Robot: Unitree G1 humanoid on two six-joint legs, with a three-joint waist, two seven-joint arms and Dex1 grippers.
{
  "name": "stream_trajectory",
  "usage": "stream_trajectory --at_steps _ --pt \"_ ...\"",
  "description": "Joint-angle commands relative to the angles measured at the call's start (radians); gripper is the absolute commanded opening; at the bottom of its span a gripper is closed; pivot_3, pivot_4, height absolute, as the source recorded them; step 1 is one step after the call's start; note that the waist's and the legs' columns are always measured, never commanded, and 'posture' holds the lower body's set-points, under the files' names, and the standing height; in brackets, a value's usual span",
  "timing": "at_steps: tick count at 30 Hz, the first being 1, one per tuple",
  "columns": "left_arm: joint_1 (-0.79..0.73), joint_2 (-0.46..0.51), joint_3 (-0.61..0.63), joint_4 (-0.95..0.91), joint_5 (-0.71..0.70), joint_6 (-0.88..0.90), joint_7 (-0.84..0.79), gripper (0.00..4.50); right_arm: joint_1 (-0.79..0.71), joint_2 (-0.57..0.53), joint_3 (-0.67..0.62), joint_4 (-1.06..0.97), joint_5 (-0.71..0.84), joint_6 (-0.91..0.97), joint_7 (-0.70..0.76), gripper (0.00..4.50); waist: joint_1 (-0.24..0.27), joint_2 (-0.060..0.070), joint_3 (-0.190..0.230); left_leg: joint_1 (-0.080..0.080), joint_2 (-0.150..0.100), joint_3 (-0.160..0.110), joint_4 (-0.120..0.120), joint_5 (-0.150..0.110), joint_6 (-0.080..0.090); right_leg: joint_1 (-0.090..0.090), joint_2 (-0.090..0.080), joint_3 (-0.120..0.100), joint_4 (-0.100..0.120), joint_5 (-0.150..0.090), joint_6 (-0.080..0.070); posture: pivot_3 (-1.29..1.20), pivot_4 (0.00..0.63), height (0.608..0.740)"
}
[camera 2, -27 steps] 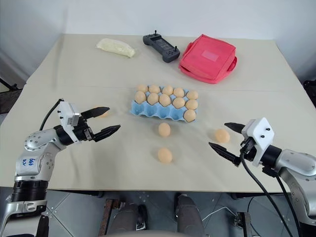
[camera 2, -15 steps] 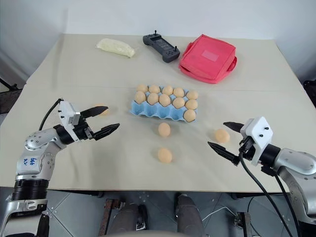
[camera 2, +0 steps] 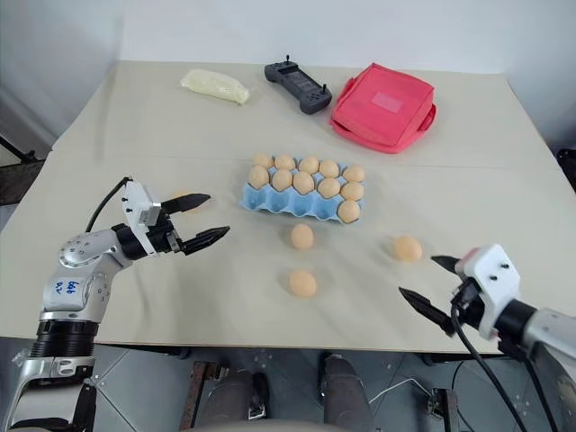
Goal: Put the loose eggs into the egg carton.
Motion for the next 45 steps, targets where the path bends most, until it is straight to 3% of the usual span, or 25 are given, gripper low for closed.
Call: stream_trajectory --at_steps 1,8,16,27,33,45 --pt "0.009 0.01 -0.001 -0.026 -0.009 0.006 -0.023 4.5 0.01 0.01 -0.054 -0.043 0.021 0.005 -0.007 4.47 -0.006 0.0 0.0 0.002 0.0 0.0 0.0 0.0 0.0 0.003 0.0 0.0 -0.002 0.0 0.0 0.0 0.15 0.74" --pt "0.043 0.011 0.014 -0.057 -0.014 0.011 -0.018 4.5 -0.041 -0.007 -0.031 -0.036 0.047 0.027 -0.014 4.47 -0.01 0.0 0.0 0.004 0.002 -0.002 -0.001 -0.002 -0.004 0.009 0.001 -0.002 -0.011 0.001 -0.004 0.0 0.15 0.74" --pt "0.142 -0.011 0.036 -0.167 -0.033 0.031 0.037 4.5 -0.283 -0.012 0.074 0.09 0.045 0.059 -0.06 4.47 -0.009 0.001 0.001 0.003 0.002 -0.002 -0.002 -0.002 0.001 0.009 0.001 -0.003 -0.014 0.001 -0.003 0.0 0.15 0.74" --pt "0.245 -0.036 0.053 -0.298 -0.05 0.065 0.122 4.5 -0.44 -0.013 0.218 0.268 -0.017 0.017 -0.03 4.47 -0.008 0.001 0.001 0.002 0.002 -0.003 -0.002 -0.003 0.003 0.009 0.0 -0.004 -0.014 0.002 -0.003 0.0 0.15 0.74" --pt "0.26 -0.046 0.047 -0.332 -0.052 0.073 0.142 4.5 -0.522 0.011 0.283 0.424 -0.076 -0.045 -0.031 4.47 -0.009 0.002 0.001 0.003 0.002 -0.002 -0.002 -0.003 0.003 0.009 0.0 -0.003 -0.014 0.002 -0.002 0.0 0.15 0.74" --pt "0.225 -0.043 0.046 -0.297 -0.042 0.063 0.134 4.5 -0.6 0.025 0.375 0.564 -0.111 0.02 -0.027 4.47 -0.01 0.003 0.002 0.003 0.002 -0.002 -0.002 -0.003 0.003 0.009 0.0 -0.004 -0.013 0.003 0.0 0.0 0.15 0.74"
